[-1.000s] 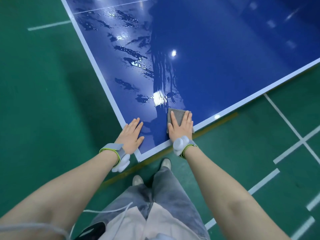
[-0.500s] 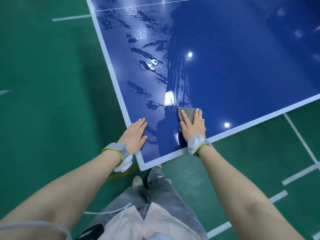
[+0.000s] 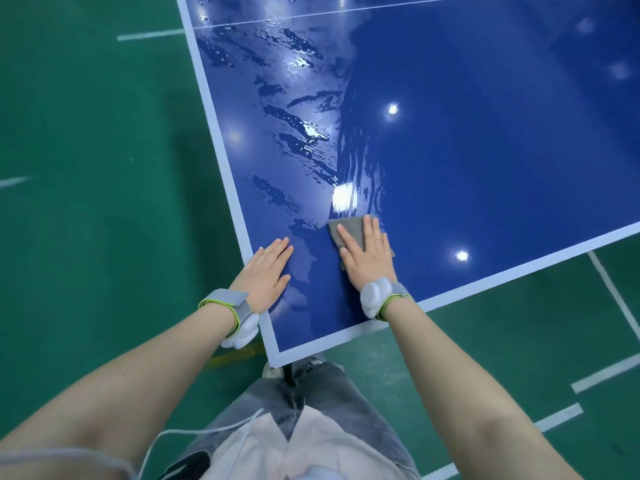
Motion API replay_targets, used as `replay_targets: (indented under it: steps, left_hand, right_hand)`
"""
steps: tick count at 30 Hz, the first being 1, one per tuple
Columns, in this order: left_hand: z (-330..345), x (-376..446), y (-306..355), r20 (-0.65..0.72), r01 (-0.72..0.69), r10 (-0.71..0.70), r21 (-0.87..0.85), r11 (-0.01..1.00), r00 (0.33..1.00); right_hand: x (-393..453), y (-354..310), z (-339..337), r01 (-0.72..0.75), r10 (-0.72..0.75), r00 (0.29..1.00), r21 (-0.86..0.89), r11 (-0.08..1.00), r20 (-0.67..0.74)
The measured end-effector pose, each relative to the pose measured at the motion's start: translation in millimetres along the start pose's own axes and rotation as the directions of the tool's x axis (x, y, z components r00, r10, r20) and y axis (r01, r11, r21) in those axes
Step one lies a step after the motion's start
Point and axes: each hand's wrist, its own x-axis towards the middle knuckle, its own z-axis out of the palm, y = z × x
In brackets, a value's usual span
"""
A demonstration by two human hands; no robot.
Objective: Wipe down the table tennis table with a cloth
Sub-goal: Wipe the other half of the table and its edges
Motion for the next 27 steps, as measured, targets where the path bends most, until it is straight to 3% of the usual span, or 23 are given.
replay_targets:
  steps: [3,7,13,18,27]
  left_hand:
    - [-1,3,1,-0.007,0.014,-0.014,-0.001,1.0,1.0]
    - [1,8,4,-0.031,0.043,-0.043,-0.015,0.999,0.999]
    - [-1,20,6,-0.055,0.067,-0.069,-0.031,0.997,0.996]
    - [-13,38,7,-0.046,0.114,-0.117,-0.061,0.992,0.992]
    - [-29,64,-1,-0.053,0.219,-0.226,-0.107,0.97,0.973]
  right_hand:
    - [11,12,-7,-0.147,0.147,0.989,0.02,0.989,-0.001]
    - [17,-2,-2,-0.184,0.184,0.983,-0.028,0.982,-0.022]
    - [13,-37,9,0.05,-0.05,0.999,-0.006,0.999,0.009]
    - [16,-22,0,0.216,-0.214,0.975,-0.017,0.976,0.067]
    - [52,11,-16,-0.159,0.159,0.986,0.008,0.987,-0.048]
